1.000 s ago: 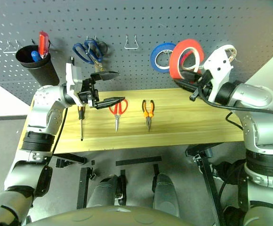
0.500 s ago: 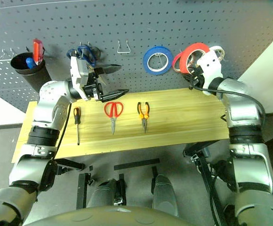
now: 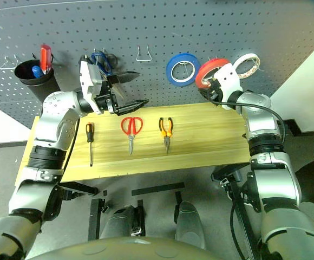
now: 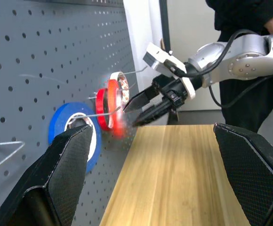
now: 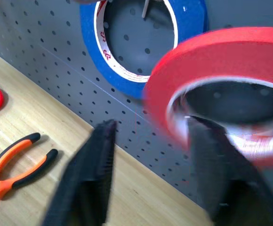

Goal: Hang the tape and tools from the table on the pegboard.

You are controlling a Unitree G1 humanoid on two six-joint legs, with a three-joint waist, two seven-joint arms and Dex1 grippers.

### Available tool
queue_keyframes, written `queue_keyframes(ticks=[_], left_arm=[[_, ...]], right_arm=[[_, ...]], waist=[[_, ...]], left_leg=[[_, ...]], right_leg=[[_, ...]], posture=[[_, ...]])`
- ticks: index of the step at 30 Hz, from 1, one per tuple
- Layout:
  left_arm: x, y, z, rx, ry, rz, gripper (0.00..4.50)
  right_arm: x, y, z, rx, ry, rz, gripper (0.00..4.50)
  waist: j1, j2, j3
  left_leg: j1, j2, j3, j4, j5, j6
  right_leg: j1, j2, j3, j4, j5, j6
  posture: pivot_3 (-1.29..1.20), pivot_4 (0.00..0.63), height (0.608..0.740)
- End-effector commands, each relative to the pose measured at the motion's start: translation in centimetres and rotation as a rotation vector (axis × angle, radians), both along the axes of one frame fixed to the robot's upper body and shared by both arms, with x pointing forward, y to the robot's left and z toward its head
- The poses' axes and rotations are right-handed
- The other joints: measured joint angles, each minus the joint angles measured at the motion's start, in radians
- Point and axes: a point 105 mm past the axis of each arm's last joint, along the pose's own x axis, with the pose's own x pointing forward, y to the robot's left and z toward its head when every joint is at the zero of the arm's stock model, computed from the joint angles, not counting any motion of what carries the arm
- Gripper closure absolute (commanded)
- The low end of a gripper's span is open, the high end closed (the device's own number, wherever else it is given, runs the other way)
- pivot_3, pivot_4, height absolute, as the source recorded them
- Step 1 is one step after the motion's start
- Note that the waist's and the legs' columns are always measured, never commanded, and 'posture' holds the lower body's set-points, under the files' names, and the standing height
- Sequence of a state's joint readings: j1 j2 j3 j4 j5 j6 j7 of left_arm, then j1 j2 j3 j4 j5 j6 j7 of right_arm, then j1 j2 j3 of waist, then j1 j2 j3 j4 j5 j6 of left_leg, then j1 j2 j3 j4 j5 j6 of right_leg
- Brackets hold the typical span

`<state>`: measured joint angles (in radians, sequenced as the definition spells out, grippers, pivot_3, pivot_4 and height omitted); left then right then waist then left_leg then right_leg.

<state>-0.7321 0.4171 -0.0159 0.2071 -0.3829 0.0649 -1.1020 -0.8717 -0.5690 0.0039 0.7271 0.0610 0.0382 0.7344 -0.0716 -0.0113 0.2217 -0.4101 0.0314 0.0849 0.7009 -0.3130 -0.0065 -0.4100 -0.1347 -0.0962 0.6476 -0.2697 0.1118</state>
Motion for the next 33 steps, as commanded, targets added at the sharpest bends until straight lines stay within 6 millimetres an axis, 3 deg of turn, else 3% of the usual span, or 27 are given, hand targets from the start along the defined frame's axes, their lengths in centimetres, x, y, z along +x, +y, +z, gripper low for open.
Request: queue_keyframes(ticks=[1,3,6,8,12,16,19,23,28,33], left_arm=[[-0.5,0.2,0.8,-0.016,-0.027,0.001,0.15],[-0.6,0.3,0.6,-0.016,-0.024,0.003,0.15],[-0.6,0.5,0.0,-0.002,-0.005,0.007,0.15],[-0.5,0.8,-0.3,0.003,0.005,0.018,0.15],[0.3,1.8,-2.1,0.052,0.037,0.090,0.15],[0.1,2.7,-3.7,0.078,0.079,0.118,0.15],[0.2,4.1,-4.2,0.063,0.112,0.153,0.15],[0.6,5.2,-5.2,0.045,0.139,0.195,0.15],[0.5,6.8,-8.2,0.141,0.163,0.219,0.15],[0.4,6.8,-8.6,0.141,0.174,0.201,0.15]], right_arm=[[-1.0,-0.6,3.0,0.015,-0.082,0.026,0.64],[-2.1,-1.0,2.9,0.017,-0.062,0.050,0.02],[-5.0,-1.3,1.7,0.020,0.045,0.099,0.02],[-7.2,-0.5,1.0,0.030,0.109,0.153,0.02],[-9.1,1.2,-0.7,0.033,0.237,0.167,0.02],[-7.4,2.3,-3.5,0.118,0.413,-0.009,0.02],[-6.5,5.3,-3.8,0.216,0.506,-0.050,0.02],[-5.0,7.1,-4.2,0.289,0.603,-0.142,0.02],[-2.6,8.3,-5.5,0.229,0.629,-0.234,0.02],[-1.6,9.6,-5.9,0.202,0.648,-0.237,0.02]], waist=[[0.000,0.000,0.000],[0.004,0.000,0.000],[0.013,0.000,-0.002],[0.018,0.000,-0.002],[0.006,0.002,-0.005],[-0.003,0.002,-0.014],[-0.001,0.003,-0.015],[0.003,0.003,-0.015],[0.004,0.004,-0.014],[0.002,0.005,0.003]], left_leg=[[0.000,0.000,0.000,0.000,0.000,0.000],[0.000,0.000,0.000,0.000,0.000,0.000],[0.000,0.000,-0.001,0.000,0.000,0.000],[0.000,0.000,-0.001,0.000,0.000,0.000],[0.002,0.000,0.001,0.002,0.000,0.000],[0.004,0.001,0.001,0.004,0.000,0.000],[0.004,0.001,0.001,0.004,0.000,0.000],[0.003,0.001,0.001,0.004,0.000,0.000],[0.001,0.000,0.000,0.003,0.000,0.001],[0.001,0.000,-0.002,0.001,-0.001,0.001]], right_leg=[[0.000,0.000,0.000,0.000,0.000,0.000],[0.000,0.000,0.000,0.000,0.000,0.000],[0.001,0.000,0.000,0.000,0.000,0.000],[0.001,0.000,0.000,0.000,0.000,0.000],[0.001,0.000,0.001,0.001,0.000,0.000],[0.002,0.001,0.002,0.002,0.000,0.000],[0.001,0.001,0.003,0.002,0.000,-0.001],[0.001,0.001,0.003,0.003,0.000,-0.001],[0.001,0.000,0.003,0.002,0.000,-0.001],[-0.001,0.000,0.003,0.002,0.000,-0.001]], posture=[[-0.11,0.108,0.732],[-0.11,0.108,0.732],[-0.12,0.111,0.732],[-0.13,0.112,0.732],[-0.15,0.117,0.732],[-0.15,0.123,0.732],[-0.14,0.134,0.732],[-0.14,0.149,0.732],[-0.10,0.221,0.732],[-0.07,0.294,0.732]])
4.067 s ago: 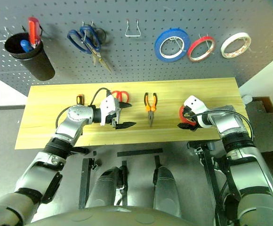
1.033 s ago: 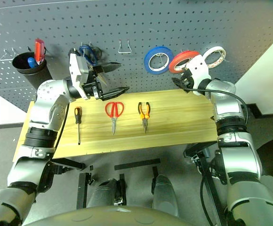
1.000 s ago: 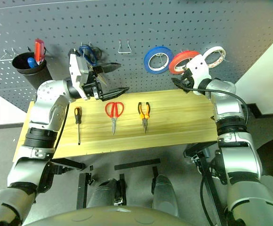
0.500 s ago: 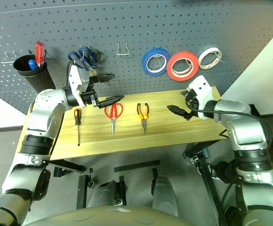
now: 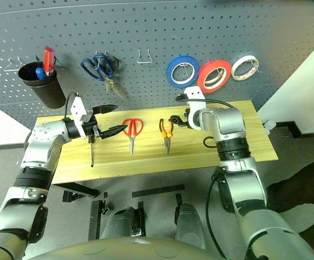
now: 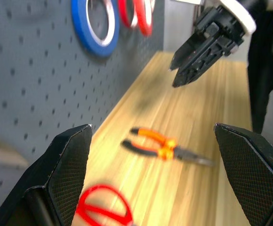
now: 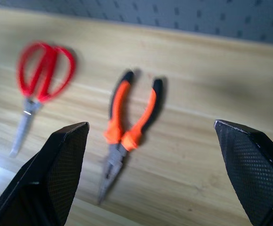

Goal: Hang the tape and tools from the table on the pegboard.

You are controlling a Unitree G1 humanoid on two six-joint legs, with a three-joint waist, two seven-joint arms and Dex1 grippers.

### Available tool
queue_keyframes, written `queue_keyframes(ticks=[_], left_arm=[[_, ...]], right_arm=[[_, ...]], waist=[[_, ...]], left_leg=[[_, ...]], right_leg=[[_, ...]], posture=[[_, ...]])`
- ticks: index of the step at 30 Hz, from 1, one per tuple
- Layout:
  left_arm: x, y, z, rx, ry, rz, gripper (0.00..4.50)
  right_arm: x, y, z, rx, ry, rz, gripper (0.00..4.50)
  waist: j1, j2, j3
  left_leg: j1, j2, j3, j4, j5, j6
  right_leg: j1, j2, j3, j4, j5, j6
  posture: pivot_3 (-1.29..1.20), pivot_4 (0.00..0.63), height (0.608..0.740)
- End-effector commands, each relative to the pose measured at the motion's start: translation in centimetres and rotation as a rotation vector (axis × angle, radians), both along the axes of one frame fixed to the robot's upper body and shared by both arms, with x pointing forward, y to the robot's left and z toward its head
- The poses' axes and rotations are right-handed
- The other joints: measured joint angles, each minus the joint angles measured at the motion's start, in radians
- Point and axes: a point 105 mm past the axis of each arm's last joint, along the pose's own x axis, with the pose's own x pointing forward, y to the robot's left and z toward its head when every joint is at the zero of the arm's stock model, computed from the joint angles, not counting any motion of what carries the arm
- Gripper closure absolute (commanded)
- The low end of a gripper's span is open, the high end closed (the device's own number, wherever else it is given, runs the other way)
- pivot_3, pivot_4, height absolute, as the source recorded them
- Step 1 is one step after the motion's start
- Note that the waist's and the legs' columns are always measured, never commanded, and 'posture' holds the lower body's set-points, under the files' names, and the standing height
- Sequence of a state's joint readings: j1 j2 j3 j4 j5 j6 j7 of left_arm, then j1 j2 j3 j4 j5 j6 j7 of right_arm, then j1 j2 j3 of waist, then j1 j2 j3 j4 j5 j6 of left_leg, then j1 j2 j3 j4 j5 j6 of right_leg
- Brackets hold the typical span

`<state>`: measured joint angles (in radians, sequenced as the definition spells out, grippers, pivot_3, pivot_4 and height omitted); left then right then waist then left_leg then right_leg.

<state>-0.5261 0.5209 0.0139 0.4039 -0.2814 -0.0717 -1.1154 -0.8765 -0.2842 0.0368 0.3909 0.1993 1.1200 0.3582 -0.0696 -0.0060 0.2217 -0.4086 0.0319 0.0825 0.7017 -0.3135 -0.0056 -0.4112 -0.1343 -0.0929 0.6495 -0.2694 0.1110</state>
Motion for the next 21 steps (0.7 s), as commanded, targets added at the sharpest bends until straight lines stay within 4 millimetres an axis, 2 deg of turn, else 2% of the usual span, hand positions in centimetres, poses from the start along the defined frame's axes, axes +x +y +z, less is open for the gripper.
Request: queue_keyframes(ticks=[1,6,10,16,21], left_arm=[[-0.3,-0.2,0.8,-0.005,-0.025,-0.037,0.15],[-0.7,-0.6,0.2,0.020,0.025,-0.072,0.15],[0.1,-0.3,-1.2,0.082,0.043,-0.021,0.15],[1.0,-0.4,-2.5,0.116,0.071,0.028,0.15],[1.0,-0.6,-2.5,0.096,0.072,0.051,0.15]], right_arm=[[1.1,1.5,1.4,0.012,-0.038,0.013,0.02],[1.8,2.4,1.0,0.028,-0.007,0.004,0.02],[2.2,3.1,0.6,0.023,0.005,0.011,0.02],[2.5,4.3,-0.1,-0.002,0.003,0.041,0.02],[2.7,4.4,-0.6,-0.042,-0.003,0.047,0.02]], waist=[[-0.002,0.000,0.009],[0.001,0.001,0.044],[0.005,0.002,0.078],[0.011,0.001,0.111],[0.021,0.000,0.127]], left_leg=[[0.000,0.000,0.000,0.000,0.000,0.000],[0.000,0.000,0.000,-0.001,0.000,0.000],[-0.001,0.000,0.000,-0.002,0.000,0.000],[-0.010,0.000,0.003,-0.002,0.000,0.000],[-0.013,0.000,0.004,-0.002,0.000,0.000]], right_leg=[[0.000,0.000,0.000,0.000,0.000,0.000],[-0.001,0.000,0.001,0.001,0.000,0.000],[-0.003,0.000,0.001,0.001,0.000,0.000],[-0.017,-0.001,0.002,0.006,0.000,0.000],[-0.020,-0.001,0.002,0.007,0.000,0.000]], posture=[[-0.06,0.302,0.732],[-0.04,0.354,0.732],[-0.01,0.389,0.732],[0.02,0.409,0.732],[0.04,0.414,0.732]])
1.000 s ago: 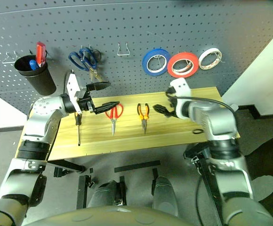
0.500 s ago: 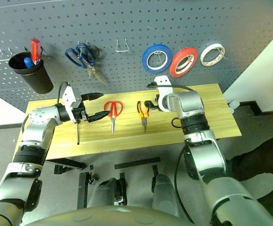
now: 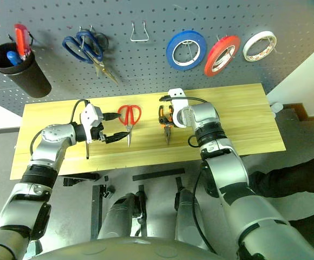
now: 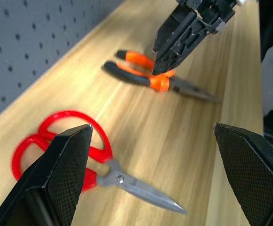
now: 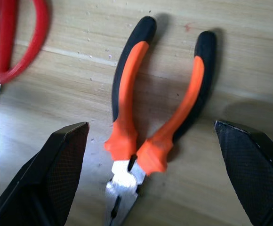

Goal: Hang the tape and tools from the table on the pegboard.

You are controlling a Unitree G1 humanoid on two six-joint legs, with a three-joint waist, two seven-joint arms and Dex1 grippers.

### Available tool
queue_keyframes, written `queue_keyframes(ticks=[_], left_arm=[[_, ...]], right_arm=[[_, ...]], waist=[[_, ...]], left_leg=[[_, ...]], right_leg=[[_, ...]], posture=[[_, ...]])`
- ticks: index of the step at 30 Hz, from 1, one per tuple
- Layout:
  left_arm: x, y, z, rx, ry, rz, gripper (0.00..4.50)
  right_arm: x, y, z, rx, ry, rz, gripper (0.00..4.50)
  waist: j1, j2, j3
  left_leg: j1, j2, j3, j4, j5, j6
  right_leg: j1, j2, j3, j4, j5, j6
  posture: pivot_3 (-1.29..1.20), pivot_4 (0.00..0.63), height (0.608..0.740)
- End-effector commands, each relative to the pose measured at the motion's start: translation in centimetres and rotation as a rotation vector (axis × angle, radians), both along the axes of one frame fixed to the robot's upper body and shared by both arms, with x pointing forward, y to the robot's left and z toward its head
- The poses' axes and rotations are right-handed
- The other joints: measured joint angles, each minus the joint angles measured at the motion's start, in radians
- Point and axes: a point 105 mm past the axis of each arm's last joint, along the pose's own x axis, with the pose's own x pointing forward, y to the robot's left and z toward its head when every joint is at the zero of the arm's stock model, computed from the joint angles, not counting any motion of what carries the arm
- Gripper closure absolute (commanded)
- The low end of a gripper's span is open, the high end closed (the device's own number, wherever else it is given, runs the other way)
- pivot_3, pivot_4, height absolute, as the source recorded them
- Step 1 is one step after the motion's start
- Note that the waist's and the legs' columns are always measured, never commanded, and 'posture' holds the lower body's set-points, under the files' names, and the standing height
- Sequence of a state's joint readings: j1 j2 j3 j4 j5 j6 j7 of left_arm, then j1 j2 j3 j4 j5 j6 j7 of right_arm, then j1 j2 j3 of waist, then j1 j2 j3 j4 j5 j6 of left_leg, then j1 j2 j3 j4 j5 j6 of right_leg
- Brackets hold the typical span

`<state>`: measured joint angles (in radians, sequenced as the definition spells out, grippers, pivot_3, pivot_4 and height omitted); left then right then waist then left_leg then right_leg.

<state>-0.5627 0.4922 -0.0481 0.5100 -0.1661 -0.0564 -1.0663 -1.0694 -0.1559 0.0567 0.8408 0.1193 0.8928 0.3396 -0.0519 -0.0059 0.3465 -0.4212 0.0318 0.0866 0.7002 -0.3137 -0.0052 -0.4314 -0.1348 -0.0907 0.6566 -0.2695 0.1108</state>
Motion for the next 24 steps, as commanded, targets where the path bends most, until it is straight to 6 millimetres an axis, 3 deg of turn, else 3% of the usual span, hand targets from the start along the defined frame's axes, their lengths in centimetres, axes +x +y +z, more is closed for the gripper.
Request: queue_keyframes(ticks=[1,9,13,16,21,24], left_arm=[[-0.1,0.1,0.5,-0.003,-0.026,0.010,0.15],[-1.0,1.5,-0.6,0.035,-0.002,0.037,0.15],[-1.1,1.8,-0.5,0.042,-0.003,0.041,0.15],[-1.0,2.2,-0.5,0.044,-0.007,0.055,0.15],[-1.2,2.2,-0.7,0.038,-0.007,0.056,0.15],[-1.2,2.2,-0.8,0.035,-0.008,0.056,0.15]], right_arm=[[0.5,0.8,0.9,-0.007,-0.039,0.017,0.02],[0.5,2.1,0.0,-0.057,-0.032,0.049,0.02],[0.1,1.7,-1.2,-0.140,0.007,0.055,0.02],[-0.1,1.7,-1.7,-0.179,0.018,0.075,0.63],[-0.3,1.5,-2.0,-0.225,0.018,0.098,2.15],[-0.2,1.4,-2.0,-0.236,0.014,0.104,2.42]], waist=[[0.006,0.000,0.004],[0.010,0.002,0.007],[0.011,0.002,0.007],[0.012,0.002,0.007],[0.011,0.002,0.007],[0.011,0.002,0.007]], left_leg=[[0.000,0.000,0.001,0.000,0.000,0.000],[-0.001,0.001,0.002,0.000,0.000,0.000],[-0.001,0.001,0.002,0.000,0.000,0.000],[-0.001,0.000,0.002,0.000,0.000,0.000],[-0.001,0.001,0.002,0.000,0.000,0.000],[-0.001,0.001,0.002,0.000,0.000,-0.001]], right_leg=[[-0.001,0.000,0.000,0.000,0.000,0.000],[-0.002,0.000,0.000,0.000,0.000,0.000],[-0.002,-0.001,0.000,0.000,0.000,0.000],[-0.002,-0.001,0.000,0.000,0.000,0.000],[-0.002,-0.001,0.000,0.000,0.000,0.000],[-0.002,0.000,0.000,0.000,0.000,0.000]], posture=[[0.04,0.415,0.732],[0.05,0.408,0.732],[0.06,0.401,0.732],[0.07,0.391,0.732],[0.07,0.382,0.732],[0.07,0.375,0.732]])
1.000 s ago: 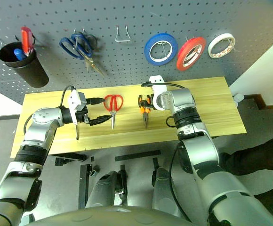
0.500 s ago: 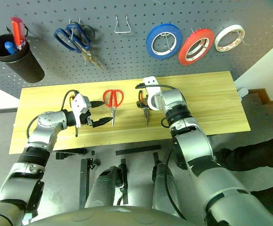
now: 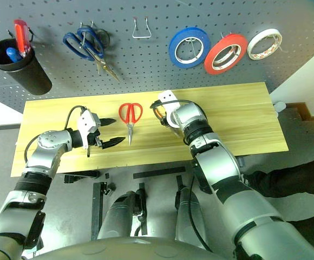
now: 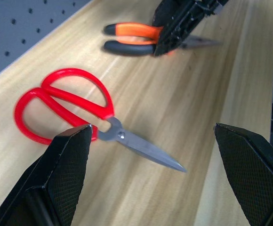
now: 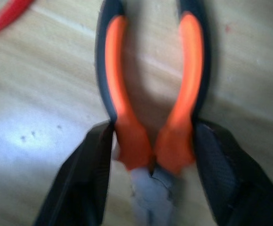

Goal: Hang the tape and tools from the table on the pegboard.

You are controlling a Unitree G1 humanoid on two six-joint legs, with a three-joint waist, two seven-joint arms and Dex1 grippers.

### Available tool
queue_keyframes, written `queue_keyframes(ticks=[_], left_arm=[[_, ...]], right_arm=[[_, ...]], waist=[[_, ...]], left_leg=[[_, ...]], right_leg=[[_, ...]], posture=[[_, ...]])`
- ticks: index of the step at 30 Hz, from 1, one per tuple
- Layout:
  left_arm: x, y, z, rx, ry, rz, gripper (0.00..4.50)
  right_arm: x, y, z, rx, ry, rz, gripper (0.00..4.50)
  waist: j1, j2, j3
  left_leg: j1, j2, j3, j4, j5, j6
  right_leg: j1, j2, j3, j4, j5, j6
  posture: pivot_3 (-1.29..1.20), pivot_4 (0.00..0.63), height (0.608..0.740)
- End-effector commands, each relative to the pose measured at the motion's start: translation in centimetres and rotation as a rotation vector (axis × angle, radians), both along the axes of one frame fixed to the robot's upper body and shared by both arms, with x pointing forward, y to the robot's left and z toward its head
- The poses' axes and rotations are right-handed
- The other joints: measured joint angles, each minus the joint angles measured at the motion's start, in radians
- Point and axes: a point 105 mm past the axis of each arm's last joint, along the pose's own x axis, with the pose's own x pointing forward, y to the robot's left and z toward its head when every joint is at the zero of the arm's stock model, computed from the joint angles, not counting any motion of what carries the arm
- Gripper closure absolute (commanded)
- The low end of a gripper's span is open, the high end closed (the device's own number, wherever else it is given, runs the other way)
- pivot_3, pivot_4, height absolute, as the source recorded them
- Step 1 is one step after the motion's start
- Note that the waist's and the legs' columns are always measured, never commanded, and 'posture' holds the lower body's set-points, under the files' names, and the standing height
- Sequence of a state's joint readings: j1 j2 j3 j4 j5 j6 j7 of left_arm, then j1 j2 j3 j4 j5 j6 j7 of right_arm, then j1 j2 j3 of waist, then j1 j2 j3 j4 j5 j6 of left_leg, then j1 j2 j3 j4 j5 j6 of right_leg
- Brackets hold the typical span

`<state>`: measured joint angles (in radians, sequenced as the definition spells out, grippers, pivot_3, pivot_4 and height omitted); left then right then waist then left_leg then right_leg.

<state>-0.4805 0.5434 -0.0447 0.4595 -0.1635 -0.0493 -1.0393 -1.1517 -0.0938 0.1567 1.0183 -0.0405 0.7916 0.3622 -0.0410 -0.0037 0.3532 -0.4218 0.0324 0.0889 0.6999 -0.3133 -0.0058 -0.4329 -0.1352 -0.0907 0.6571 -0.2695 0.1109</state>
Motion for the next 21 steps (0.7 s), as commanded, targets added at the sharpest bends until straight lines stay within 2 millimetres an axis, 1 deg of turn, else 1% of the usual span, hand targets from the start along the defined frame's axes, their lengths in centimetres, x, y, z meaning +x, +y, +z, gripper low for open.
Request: queue_keyframes(ticks=[1,2,3,5,7,8,9,12,13,14,16,19,20,21], left_arm=[[-0.2,0.3,0.8,-0.015,-0.037,0.000,0.15],[-0.2,0.3,0.9,-0.019,-0.041,-0.002,0.15],[-0.2,0.3,0.9,-0.020,-0.043,-0.002,0.15],[-0.5,0.0,2.0,-0.062,-0.073,-0.031,0.15],[-1.0,-0.4,4.0,-0.135,-0.145,-0.068,0.15],[-1.1,-0.5,4.7,-0.168,-0.170,-0.070,0.15],[-1.2,-0.5,5.0,-0.188,-0.182,-0.068,0.15],[-2.4,-0.5,6.5,-0.262,-0.228,-0.119,0.15],[-2.7,-0.5,6.9,-0.277,-0.237,-0.129,0.15],[-3.1,-0.4,7.4,-0.300,-0.250,-0.140,0.15],[-3.8,-0.1,8.9,-0.353,-0.287,-0.159,0.15],[-4.8,0.2,11.1,-0.415,-0.333,-0.172,0.15],[-5.0,0.3,11.6,-0.424,-0.341,-0.173,0.15],[-5.0,0.4,12.1,-0.420,-0.354,-0.167,0.15]], right_arm=[[-0.5,-0.1,-0.8,-0.018,0.038,0.013,2.42],[-0.5,-0.2,-0.6,-0.015,0.036,0.017,2.42],[-0.4,-0.2,-0.5,-0.013,0.035,0.020,2.42],[-0.4,-0.5,0.9,0.013,0.016,0.058,2.42],[-1.0,-0.8,3.0,0.078,-0.010,0.116,2.42],[-1.5,-0.8,3.9,0.114,-0.028,0.146,2.42],[-1.9,-0.8,4.4,0.134,-0.039,0.166,2.42],[-4.4,-1.2,7.9,0.274,-0.079,0.265,2.42],[-5.2,-1.2,8.7,0.301,-0.089,0.290,2.42],[-6.1,-1.3,9.8,0.344,-0.105,0.320,2.42],[-7.7,-1.5,12.2,0.411,-0.166,0.381,2.42],[-9.3,-1.5,15.5,0.502,-0.298,0.449,2.42],[-9.5,-1.5,16.2,0.522,-0.326,0.458,2.42],[-9.8,-1.4,17.5,0.566,-0.388,0.472,2.42]], waist=[[0.000,0.000,0.000],[0.001,0.000,0.000],[0.001,0.000,0.000],[0.002,0.000,0.000],[0.008,-0.001,-0.001],[0.017,-0.001,-0.001],[0.024,-0.001,-0.001],[0.028,-0.002,-0.004],[0.028,-0.002,-0.004],[0.028,-0.003,-0.005],[0.027,-0.005,-0.012],[0.028,-0.009,-0.025],[0.028,-0.010,-0.032],[0.028,-0.010,-0.040]], left_leg=[[0.000,0.000,0.000,0.000,0.000,0.000],[0.000,0.000,0.000,0.000,0.000,0.000],[0.000,0.000,0.000,0.000,0.000,0.000],[0.000,0.000,0.000,0.000,0.000,0.000],[-0.002,0.000,0.000,0.000,0.000,0.000],[-0.005,0.000,0.000,0.000,0.000,0.000],[-0.006,0.000,-0.001,0.000,0.000,0.000],[-0.009,0.000,0.000,0.000,0.000,0.000],[-0.010,0.000,0.000,0.000,0.000,0.000],[-0.010,0.000,0.000,0.000,0.000,0.000],[-0.012,0.000,0.000,0.000,0.000,0.000],[-0.013,0.000,-0.001,0.000,0.000,-0.001],[-0.013,0.000,-0.001,0.000,0.000,-0.001],[-0.013,0.000,-0.001,0.000,0.000,-0.001]], right_leg=[[0.000,0.000,0.000,0.000,0.000,0.000],[0.000,0.000,0.000,0.000,0.000,0.000],[0.000,0.000,0.000,0.000,0.000,0.000],[0.000,0.000,0.000,0.000,0.000,0.000],[-0.001,0.000,0.000,0.000,0.000,0.000],[-0.002,0.000,-0.001,-0.001,0.000,0.000],[-0.004,-0.001,-0.001,-0.001,0.000,0.000],[-0.005,-0.001,-0.002,-0.002,0.000,0.000],[-0.006,-0.001,-0.003,-0.003,0.000,0.000],[-0.006,-0.001,-0.004,-0.004,0.000,0.000],[-0.006,0.000,-0.005,-0.004,0.000,0.000],[-0.006,0.000,-0.006,-0.006,0.000,0.000],[-0.006,0.000,-0.006,-0.006,0.000,0.000],[-0.006,0.000,-0.006,-0.006,0.000,0.000]], posture=[[0.07,0.367,0.732],[0.07,0.367,0.732],[0.07,0.351,0.732],[0.06,0.335,0.732],[0.06,0.307,0.732],[0.05,0.291,0.732],[0.05,0.283,0.732],[0.03,0.251,0.732],[0.03,0.244,0.732],[0.02,0.224,0.732],[0.01,0.206,0.732],[0.00,0.184,0.732],[0.00,0.177,0.732],[0.00,0.171,0.732]])
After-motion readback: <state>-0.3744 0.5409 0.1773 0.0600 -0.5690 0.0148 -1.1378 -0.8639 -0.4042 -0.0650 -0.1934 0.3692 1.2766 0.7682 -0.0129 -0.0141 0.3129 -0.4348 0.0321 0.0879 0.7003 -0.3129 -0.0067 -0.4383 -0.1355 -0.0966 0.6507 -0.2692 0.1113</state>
